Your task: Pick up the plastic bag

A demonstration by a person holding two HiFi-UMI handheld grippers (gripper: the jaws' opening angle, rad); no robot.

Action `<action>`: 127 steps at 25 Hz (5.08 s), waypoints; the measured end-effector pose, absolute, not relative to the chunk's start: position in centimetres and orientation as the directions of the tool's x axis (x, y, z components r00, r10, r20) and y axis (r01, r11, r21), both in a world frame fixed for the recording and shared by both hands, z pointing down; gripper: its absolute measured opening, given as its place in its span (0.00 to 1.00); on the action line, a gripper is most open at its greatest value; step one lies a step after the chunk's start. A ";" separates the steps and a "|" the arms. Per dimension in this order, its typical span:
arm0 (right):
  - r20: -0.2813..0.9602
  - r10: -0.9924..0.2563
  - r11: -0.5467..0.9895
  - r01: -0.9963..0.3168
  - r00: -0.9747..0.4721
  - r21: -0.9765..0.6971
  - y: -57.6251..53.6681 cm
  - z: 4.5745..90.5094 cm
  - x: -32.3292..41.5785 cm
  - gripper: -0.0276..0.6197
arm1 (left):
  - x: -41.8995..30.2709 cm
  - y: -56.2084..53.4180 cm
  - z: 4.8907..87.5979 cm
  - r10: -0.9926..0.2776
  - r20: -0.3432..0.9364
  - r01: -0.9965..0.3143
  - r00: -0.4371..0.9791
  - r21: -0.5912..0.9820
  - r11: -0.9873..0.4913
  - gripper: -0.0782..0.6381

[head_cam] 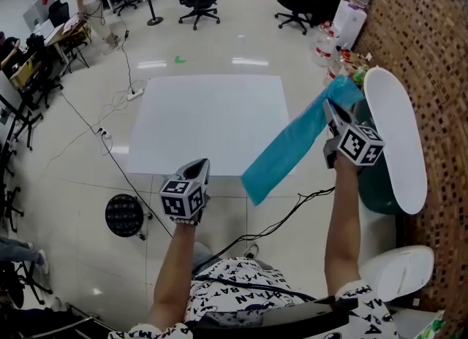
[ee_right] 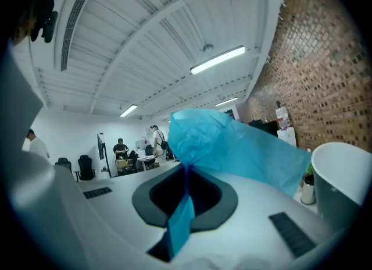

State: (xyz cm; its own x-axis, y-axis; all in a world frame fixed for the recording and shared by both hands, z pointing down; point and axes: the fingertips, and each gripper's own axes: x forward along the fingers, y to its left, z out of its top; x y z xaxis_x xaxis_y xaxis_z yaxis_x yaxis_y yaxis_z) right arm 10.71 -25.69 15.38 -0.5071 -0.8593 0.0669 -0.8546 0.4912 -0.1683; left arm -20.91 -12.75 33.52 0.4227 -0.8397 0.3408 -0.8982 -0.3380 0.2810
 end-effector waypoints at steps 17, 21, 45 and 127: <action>0.683 -0.304 0.928 -0.045 -0.664 0.369 -37.7 36.2 -23.4 0.06 | -32.1 -16.4 41.1 -0.806 0.485 -0.927 0.338 0.321 -0.196 0.11; 0.791 -0.184 0.936 0.140 -0.584 0.322 -32.7 46.4 -30.9 0.06 | -35.4 -16.8 43.0 -0.802 0.512 -0.930 0.307 0.340 -0.139 0.11; 0.540 -0.399 0.838 -0.534 -0.741 -0.114 -27.1 50.6 -26.0 0.50 | -37.8 -23.0 51.6 -0.721 0.585 -0.922 0.373 0.322 -0.216 0.11; 0.454 -0.754 0.452 -0.876 -0.476 -0.169 -13.4 37.6 -10.5 0.04 | -29.4 -10.6 37.7 -0.837 0.353 -0.895 0.418 0.315 -0.315 0.11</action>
State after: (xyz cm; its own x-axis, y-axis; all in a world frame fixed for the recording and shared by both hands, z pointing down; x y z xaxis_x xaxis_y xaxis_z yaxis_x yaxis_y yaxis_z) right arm -10.49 -13.44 37.57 -0.4758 -0.7536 0.4536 -0.8761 0.4517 -0.1686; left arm -29.44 -10.57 37.69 0.4183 -0.8367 0.3534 -0.8954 -0.3146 0.3152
